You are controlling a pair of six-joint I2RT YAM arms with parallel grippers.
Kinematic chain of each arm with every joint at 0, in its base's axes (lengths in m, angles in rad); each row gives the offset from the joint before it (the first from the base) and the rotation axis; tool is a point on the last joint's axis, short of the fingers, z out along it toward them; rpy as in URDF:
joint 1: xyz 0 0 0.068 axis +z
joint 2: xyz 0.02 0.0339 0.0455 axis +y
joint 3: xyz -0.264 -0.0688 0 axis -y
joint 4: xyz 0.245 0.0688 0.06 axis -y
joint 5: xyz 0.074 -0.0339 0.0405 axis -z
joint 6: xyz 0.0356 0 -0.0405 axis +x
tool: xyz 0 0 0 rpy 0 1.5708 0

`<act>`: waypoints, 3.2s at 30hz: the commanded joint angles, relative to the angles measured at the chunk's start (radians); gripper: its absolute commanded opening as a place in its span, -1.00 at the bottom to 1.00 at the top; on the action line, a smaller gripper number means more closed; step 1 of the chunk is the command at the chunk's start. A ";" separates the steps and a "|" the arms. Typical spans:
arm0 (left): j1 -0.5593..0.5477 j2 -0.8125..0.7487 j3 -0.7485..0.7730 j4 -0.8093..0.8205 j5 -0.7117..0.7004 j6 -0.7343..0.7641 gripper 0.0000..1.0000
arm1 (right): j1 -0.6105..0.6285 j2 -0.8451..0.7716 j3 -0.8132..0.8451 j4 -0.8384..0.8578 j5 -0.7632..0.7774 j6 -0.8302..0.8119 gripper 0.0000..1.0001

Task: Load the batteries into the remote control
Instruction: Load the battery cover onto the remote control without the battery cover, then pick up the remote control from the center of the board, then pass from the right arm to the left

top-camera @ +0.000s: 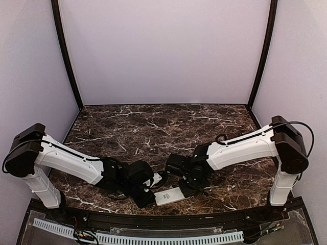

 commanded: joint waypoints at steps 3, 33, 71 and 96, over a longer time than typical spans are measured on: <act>-0.001 0.055 0.011 -0.021 0.024 0.025 -1.00 | 0.047 0.017 0.032 0.135 -0.104 0.013 -1.00; 0.209 -0.519 -0.144 -0.187 -0.334 -0.058 0.96 | 0.050 0.055 0.179 0.159 -0.299 -1.233 0.57; 0.257 -0.733 -0.167 0.402 0.424 0.221 0.89 | -0.149 -0.402 0.143 0.837 -0.717 -0.702 -0.59; 0.257 -0.483 0.092 0.538 0.537 0.136 0.07 | -0.147 -0.429 0.068 1.063 -0.716 -0.541 -0.67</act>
